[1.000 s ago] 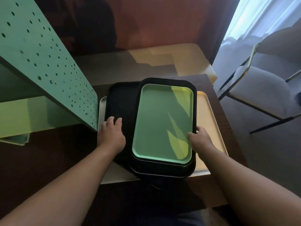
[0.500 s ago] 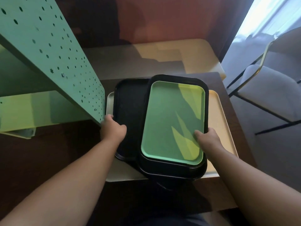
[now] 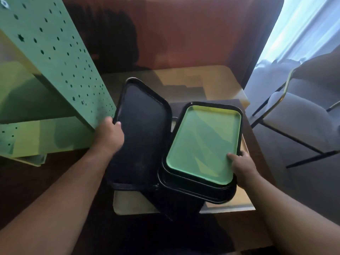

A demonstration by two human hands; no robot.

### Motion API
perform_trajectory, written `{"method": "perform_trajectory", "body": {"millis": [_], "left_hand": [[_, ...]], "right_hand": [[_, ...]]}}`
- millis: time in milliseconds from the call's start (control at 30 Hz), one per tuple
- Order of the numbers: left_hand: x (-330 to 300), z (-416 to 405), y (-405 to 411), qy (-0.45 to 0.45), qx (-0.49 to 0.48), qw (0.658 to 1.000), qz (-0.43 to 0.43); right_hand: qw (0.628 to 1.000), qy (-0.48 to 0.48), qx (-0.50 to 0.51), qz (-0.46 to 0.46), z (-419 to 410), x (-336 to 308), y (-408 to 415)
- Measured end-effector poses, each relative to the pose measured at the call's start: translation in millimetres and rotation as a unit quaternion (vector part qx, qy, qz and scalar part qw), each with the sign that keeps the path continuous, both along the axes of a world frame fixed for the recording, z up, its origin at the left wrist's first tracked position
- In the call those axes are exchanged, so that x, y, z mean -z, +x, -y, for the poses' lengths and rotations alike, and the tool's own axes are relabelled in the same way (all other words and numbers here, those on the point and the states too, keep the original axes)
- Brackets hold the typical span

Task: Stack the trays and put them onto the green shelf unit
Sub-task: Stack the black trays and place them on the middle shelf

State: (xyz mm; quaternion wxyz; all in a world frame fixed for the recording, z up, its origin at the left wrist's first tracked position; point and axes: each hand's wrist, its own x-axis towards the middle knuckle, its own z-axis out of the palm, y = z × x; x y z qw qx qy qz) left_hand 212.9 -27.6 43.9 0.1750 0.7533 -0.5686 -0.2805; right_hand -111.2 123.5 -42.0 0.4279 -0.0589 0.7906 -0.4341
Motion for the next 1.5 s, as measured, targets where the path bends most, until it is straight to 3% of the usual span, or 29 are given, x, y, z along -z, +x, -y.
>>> {"method": "perform_trajectory", "body": {"millis": [100, 200, 333, 467, 700, 833, 1033, 1200, 1267, 1400, 1500], "left_hand": [[-40, -5, 9, -0.078, 0.018, 0.995, 0.060], [-70, -8, 10, -0.124, 0.024, 0.991, 0.033], [-57, -8, -2, -0.023, 0.008, 0.993, -0.112], [-16, -22, -25, 0.106, -0.035, 0.939, -0.325], [29, -53, -17, 0.136, -0.092, 0.893, -0.418], [38, -68, -12, 0.198, -0.058, 0.845, -0.493], [46, -82, 12, 0.244, -0.058, 0.823, -0.510], [52, -92, 39, 0.361, -0.084, 0.788, -0.492], [56, -96, 47, 0.368, -0.088, 0.789, -0.483], [59, -106, 50, 0.317, -0.081, 0.811, -0.485], [63, -107, 52, 0.241, -0.082, 0.839, -0.480]], "right_hand": [[0.999, 0.001, -0.003, -0.046, -5, -6, -12], [0.998, 0.002, -0.002, -0.069, -10, -8, -17], [0.997, -0.020, -0.011, -0.070, -11, -16, -8], [0.997, -0.063, -0.040, -0.035, -14, -29, 1], [0.988, -0.125, -0.082, 0.031, -32, -44, 4], [0.982, -0.145, -0.116, 0.045, -33, -52, 22], [0.979, -0.114, -0.154, 0.062, -37, -50, 52], [0.977, -0.095, -0.185, 0.039, -39, -42, 73], [0.976, -0.087, -0.196, 0.041, -37, -41, 78], [0.970, -0.055, -0.195, 0.135, -28, -42, 81], [0.965, -0.006, -0.244, 0.097, -19, -41, 78]]}}
